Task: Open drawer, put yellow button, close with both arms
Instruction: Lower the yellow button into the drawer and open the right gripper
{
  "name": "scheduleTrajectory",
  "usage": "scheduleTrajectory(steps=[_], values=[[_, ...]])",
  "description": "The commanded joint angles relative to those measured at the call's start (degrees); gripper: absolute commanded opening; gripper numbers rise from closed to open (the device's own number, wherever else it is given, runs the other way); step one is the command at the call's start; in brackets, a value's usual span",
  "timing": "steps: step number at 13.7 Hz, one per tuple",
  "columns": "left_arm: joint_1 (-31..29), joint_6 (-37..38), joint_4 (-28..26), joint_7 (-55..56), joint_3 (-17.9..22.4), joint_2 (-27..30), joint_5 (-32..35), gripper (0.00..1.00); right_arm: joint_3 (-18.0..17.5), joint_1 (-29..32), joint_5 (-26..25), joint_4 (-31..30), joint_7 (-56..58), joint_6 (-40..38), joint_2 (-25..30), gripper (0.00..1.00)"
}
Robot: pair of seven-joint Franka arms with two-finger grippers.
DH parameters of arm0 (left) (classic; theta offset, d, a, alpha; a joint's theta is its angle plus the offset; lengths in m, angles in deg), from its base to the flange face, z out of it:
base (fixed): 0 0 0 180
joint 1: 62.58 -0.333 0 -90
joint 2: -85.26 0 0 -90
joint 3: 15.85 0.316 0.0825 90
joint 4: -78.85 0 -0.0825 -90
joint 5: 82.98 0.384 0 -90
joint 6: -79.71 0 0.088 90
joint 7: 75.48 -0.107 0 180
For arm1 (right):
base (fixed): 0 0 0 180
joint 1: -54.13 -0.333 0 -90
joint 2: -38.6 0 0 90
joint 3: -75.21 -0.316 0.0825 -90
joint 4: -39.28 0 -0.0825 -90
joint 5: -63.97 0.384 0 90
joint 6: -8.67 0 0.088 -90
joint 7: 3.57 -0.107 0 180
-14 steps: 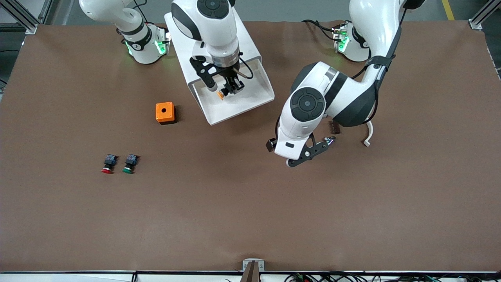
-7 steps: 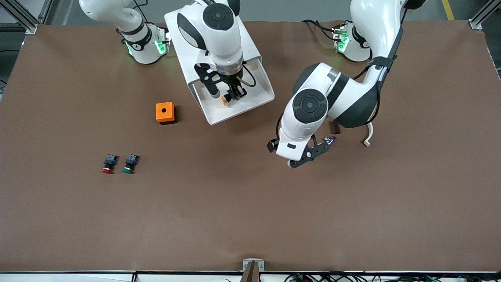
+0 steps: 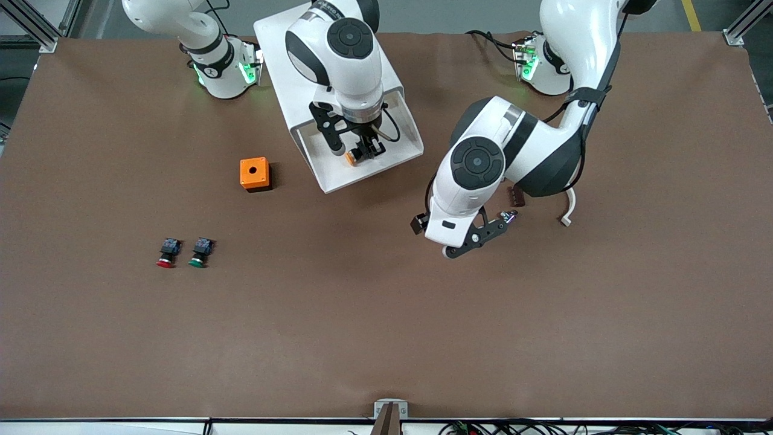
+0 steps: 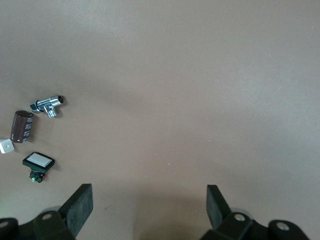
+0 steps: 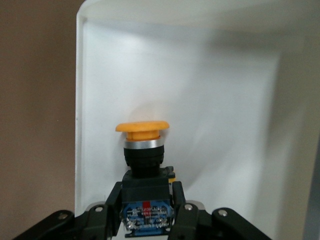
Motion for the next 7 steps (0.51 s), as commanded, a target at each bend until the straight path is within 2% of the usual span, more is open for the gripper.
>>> scheduleTrajectory(steps=[1, 3, 7], values=[[-0.05, -2.51, -0.24, -1.43, -0.34, -0.03, 0.56, 1.00, 0.25, -0.14, -0.60, 3.86, -0.95, -2.40, -0.52, 1.00], [0.04, -2.88, -0.24, -2.75, -0.34, -0.03, 0.56, 1.00, 0.51, 0.92, -0.43, 9.56, 1.50, -8.44, -0.61, 1.00], [0.21, -2.88, -0.33, -2.84, -0.52, -0.03, 1.27, 1.00, 0.60, 7.06, 0.10, 22.04, 25.89, -25.22, -0.35, 1.00]])
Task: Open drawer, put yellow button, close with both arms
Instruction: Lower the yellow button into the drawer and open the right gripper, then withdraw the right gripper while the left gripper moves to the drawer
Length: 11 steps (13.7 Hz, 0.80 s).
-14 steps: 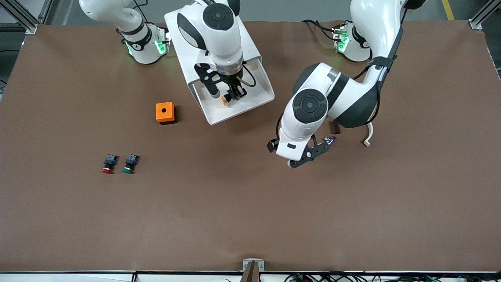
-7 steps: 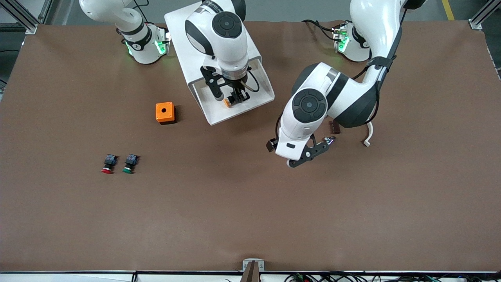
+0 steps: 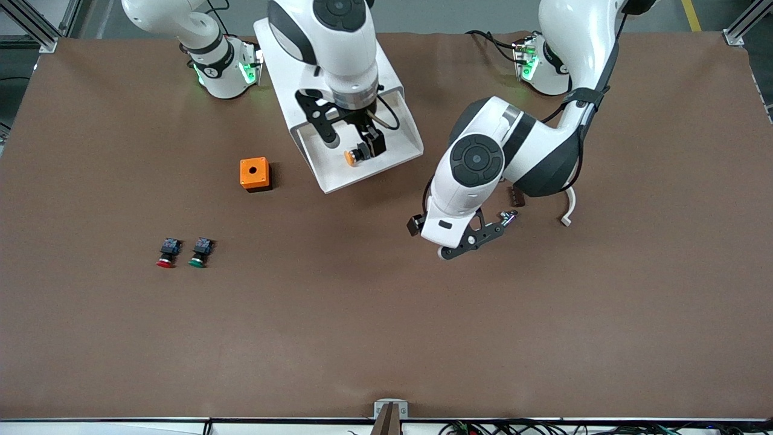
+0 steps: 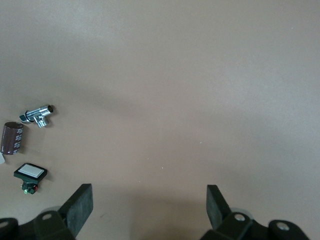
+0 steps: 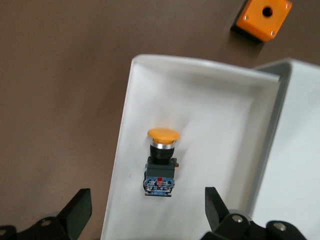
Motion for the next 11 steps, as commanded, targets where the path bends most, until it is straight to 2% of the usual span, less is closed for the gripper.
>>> scheduleTrajectory(steps=[1, 6, 11], values=[[0.11, -0.71, -0.25, -0.42, -0.44, 0.08, 1.01, 1.00, -0.29, 6.26, 0.11, 7.95, 17.18, -9.53, -0.21, 1.00], [2.65, -0.44, -0.25, 0.02, -0.44, -0.35, 0.13, 1.00, -0.02, 20.58, 0.20, 8.94, 46.80, -18.50, 4.71, 1.00], [5.81, -0.44, -0.25, -0.07, -0.44, -0.88, -1.97, 1.00, -0.02, 39.73, 0.20, 8.94, 85.11, -24.06, 7.09, 1.00]])
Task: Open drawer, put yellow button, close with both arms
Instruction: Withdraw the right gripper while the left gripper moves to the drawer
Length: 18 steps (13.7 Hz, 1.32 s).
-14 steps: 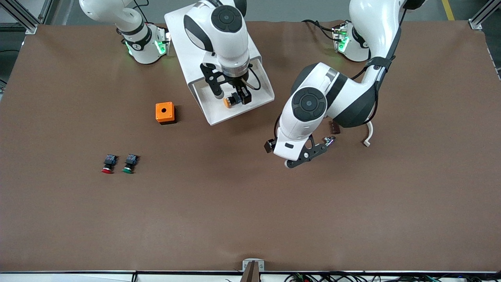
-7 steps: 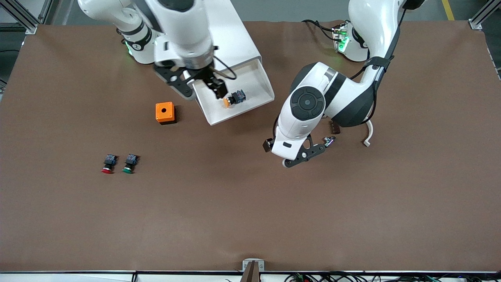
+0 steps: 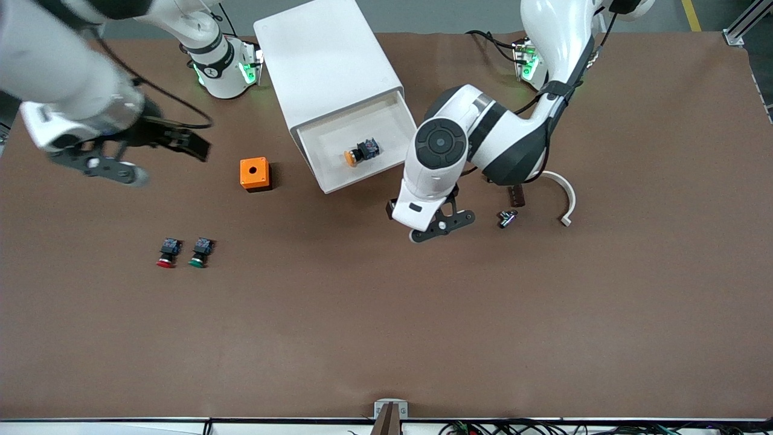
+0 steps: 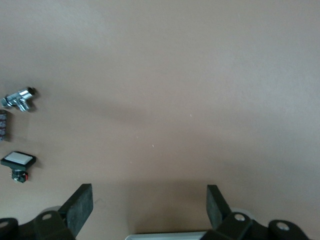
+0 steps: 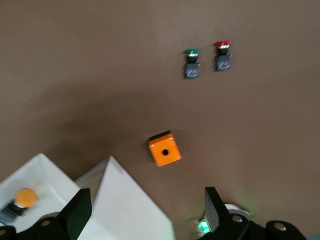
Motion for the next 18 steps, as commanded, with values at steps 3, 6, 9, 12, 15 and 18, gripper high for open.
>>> scheduleTrajectory(steps=[3, 6, 9, 12, 15, 18], values=[[2.94, -0.44, 0.04, -0.10, 0.11, -1.25, -2.04, 1.00, -1.45, 16.71, 0.23, -0.27, 26.94, -0.82, 0.65, 1.00], [4.08, -0.44, 0.04, -0.10, 0.11, -1.69, -2.12, 1.00, -1.45, 20.43, 0.14, -0.36, 28.48, 0.15, 0.29, 1.00], [5.05, -0.52, 0.13, -0.10, 0.11, -1.78, -2.38, 1.00, -1.71, 19.82, -0.48, -0.36, 23.67, 0.33, 0.03, 1.00], [5.92, -0.53, 0.13, -0.10, 0.11, -1.78, -5.72, 1.00, -1.98, 16.68, -0.56, -0.53, 15.59, 0.77, -1.11, 1.00], [6.89, -0.53, 0.13, -0.18, 0.11, -1.78, -6.52, 1.00, -1.97, 14.99, -1.70, -0.53, 14.50, 0.86, -2.87, 1.00], [7.86, -0.53, 0.13, -0.18, 0.11, -1.87, -6.95, 1.00, -1.98, 13.58, -1.79, -0.36, 14.59, 2.69, -3.05, 1.00]])
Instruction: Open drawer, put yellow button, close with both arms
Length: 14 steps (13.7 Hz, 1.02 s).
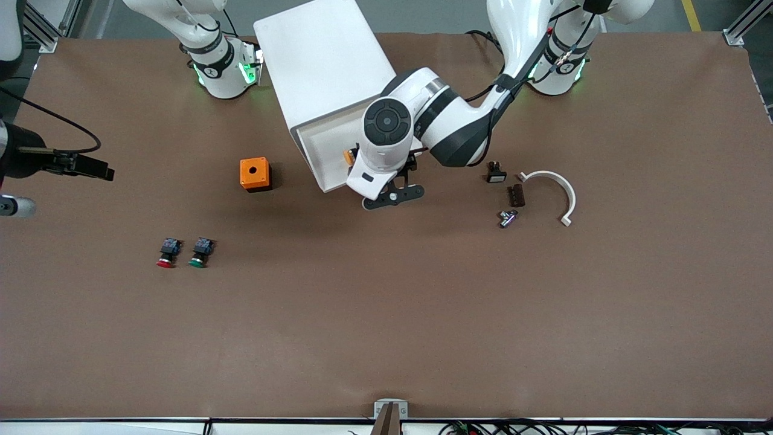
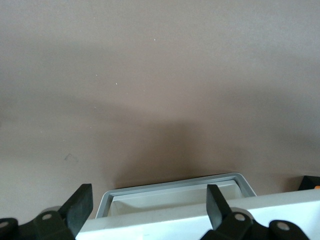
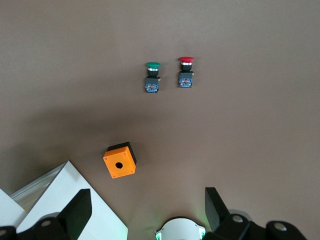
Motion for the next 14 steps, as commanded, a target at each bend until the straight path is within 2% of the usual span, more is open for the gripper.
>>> scheduleTrajectory(steps=[1, 8, 11, 14], values=[[1.16, -0.28, 0.25, -0.20, 0.18, -0.10, -1.97, 1.00, -0.15, -0.20, -0.66, 0.31, -0.65, 1.48, 0.29, 1.00], [3.88, -0.28, -0.01, -0.28, 0.18, -0.71, -5.76, 1.00, 0.55, 0.41, -0.48, 1.97, -1.09, 0.61, 0.64, 1.00], [4.85, -0.28, -0.54, -0.28, 0.10, -0.71, -5.93, 1.00, 0.38, 3.21, 0.21, 3.38, -1.00, -2.64, 0.73, 1.00], [5.20, -0.19, -0.54, -0.11, 0.18, -0.71, -10.05, 1.00, -0.24, 2.35, 0.31, 3.21, -1.62, -3.70, 1.08, 1.00]])
